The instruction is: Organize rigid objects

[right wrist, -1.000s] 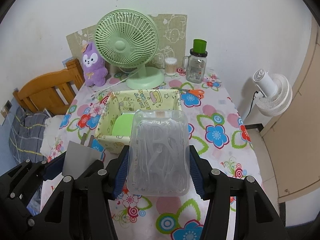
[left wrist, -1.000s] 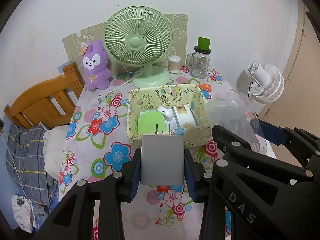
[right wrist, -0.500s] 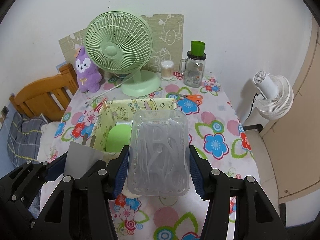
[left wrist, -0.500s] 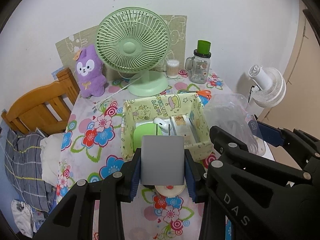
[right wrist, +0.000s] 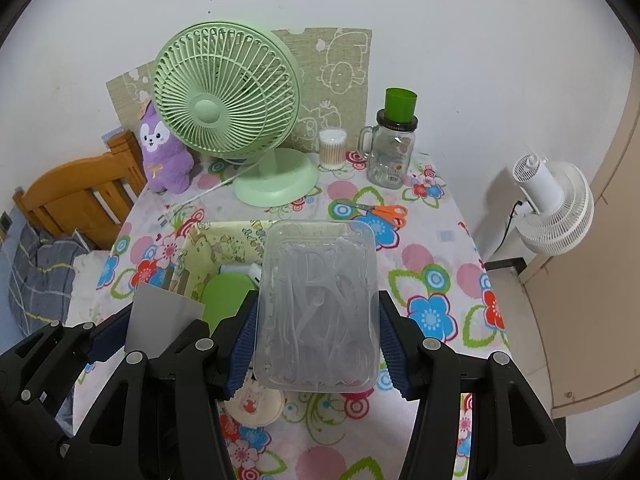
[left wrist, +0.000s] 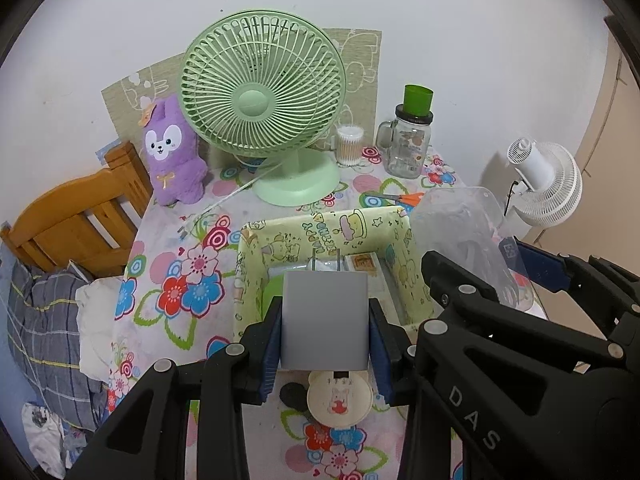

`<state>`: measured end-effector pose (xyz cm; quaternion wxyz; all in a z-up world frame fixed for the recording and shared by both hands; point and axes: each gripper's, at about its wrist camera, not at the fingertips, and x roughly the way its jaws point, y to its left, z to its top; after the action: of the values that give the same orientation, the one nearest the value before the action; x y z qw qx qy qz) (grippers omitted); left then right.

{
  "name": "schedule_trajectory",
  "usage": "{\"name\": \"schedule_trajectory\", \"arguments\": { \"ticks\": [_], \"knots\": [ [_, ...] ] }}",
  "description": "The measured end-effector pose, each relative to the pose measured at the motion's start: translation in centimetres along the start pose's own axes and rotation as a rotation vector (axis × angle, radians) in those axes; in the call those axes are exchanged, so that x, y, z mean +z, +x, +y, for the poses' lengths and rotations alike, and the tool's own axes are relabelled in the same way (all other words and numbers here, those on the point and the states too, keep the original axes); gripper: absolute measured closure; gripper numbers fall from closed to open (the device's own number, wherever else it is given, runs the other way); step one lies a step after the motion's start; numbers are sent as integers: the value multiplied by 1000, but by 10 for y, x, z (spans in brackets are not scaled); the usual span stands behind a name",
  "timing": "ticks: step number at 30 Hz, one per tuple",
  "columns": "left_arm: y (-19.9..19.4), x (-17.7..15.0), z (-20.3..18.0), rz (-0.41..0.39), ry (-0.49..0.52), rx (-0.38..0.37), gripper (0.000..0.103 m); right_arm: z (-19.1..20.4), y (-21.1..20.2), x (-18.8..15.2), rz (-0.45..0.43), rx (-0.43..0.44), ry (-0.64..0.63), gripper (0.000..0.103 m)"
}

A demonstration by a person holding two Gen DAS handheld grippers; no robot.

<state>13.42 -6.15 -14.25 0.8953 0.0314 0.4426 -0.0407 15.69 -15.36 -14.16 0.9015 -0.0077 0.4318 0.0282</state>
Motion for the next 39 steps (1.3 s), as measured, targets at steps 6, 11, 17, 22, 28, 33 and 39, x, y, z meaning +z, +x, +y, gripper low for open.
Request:
{"name": "schedule_trajectory", "arguments": {
  "ticks": [6, 11, 17, 22, 28, 33, 39],
  "knots": [
    [17, 10, -3, 13, -1, 3, 63, -5, 16, 8, 11, 5, -2, 44],
    [34, 15, -4, 30, -5, 4, 63, -7, 34, 12, 28, 9, -4, 44],
    [52, 16, -6, 51, -5, 2, 63, -10, 54, 14, 46, 28, -12, 44],
    [66, 18, -9, 70, -6, -16, 63, -16, 68, 15, 59, 33, -12, 44],
    [81, 17, -10, 94, -23, -37, 63, -19, 85, 13, 82, 62, -6, 44],
    [98, 14, -8, 133, -45, -48, 63, -18, 101, 11, 103, 64, -9, 44],
    [108, 14, -9, 163, -54, -96, 62, -16, 107, 14, 72, 43, -42, 44]
  ]
}}
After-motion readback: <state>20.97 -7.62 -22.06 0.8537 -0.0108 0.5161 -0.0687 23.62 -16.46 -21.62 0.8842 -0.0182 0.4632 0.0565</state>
